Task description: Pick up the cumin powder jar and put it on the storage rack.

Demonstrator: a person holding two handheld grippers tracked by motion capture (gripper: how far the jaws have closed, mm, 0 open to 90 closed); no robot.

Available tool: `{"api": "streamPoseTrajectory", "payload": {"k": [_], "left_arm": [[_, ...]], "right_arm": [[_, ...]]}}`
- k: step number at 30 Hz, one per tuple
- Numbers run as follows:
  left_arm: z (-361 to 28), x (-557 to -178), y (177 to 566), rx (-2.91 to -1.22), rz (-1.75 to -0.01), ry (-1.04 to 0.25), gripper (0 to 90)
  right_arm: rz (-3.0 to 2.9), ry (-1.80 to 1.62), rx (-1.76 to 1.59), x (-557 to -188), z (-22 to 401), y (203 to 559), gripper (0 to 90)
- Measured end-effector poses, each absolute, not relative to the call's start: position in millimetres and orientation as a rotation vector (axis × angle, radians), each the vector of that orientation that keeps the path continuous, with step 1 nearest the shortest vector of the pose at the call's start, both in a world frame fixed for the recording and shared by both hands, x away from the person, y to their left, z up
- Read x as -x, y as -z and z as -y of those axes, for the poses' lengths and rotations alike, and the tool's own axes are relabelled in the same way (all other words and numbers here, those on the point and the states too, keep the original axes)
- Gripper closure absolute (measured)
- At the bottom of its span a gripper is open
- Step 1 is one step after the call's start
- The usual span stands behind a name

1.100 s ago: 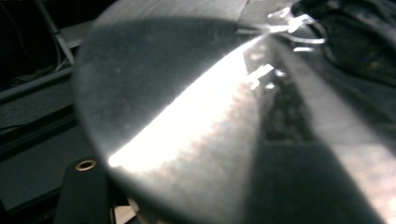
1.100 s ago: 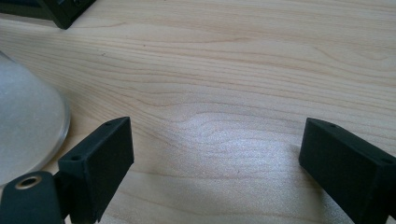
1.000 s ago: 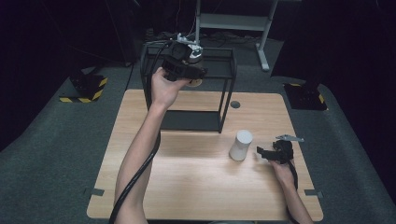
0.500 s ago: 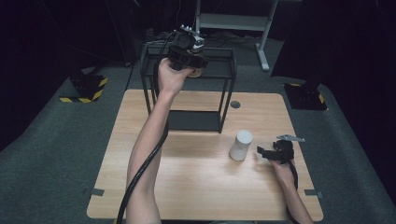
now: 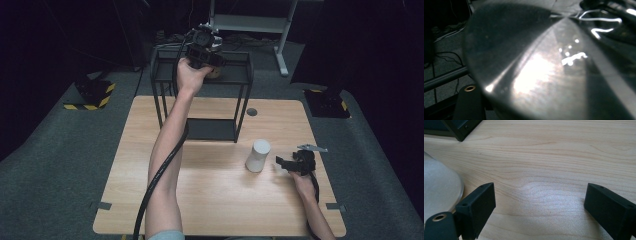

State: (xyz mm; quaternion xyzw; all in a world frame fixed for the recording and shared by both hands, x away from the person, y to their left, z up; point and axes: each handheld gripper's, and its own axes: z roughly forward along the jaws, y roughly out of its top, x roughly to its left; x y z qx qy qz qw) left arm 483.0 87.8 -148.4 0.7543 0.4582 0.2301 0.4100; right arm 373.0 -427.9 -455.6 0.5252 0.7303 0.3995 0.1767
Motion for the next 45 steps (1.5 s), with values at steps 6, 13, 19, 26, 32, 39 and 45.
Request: {"api": "streamPoseTrajectory", "payload": {"k": [6, 13, 19, 26, 32, 39, 45], "left_arm": [[-89.4, -482.0, 151.9, -1.891, -1.139, -0.587, 30.5], [-90.6, -480.1, 155.0, -1.879, -1.131, -0.594, 30.3], [-87.6, -478.7, 158.4, -1.889, -1.126, -0.617, 19.8], [-100.4, -470.5, 162.7, -1.87, -1.096, -0.591, 6.5], [-113.4, -449.9, 165.5, -1.857, -1.068, -0.632, 4.9], [-128.3, -432.5, 168.8, -1.831, -1.062, -0.641, 2.8], [-138.2, -412.7, 173.4, -1.802, -1.057, -0.649, 2.1]], "right_arm": [[-2.068, -1.129, -1.486, -373.0, 427.7, 455.5, 10.0], [-2.069, -1.126, -1.485, -373.0, 427.4, 455.3, 10.1], [-2.068, -1.13, -1.485, -373.0, 427.9, 455.5, 10.1], [-2.068, -1.132, -1.487, -373.1, 428.3, 455.6, 10.0], [-2.071, -1.12, -1.483, -372.9, 426.2, 454.9, 10.0], [-2.074, -1.105, -1.475, -372.7, 424.1, 454.3, 10.0], [-2.075, -1.097, -1.469, -372.7, 422.7, 454.0, 10.0]]}}
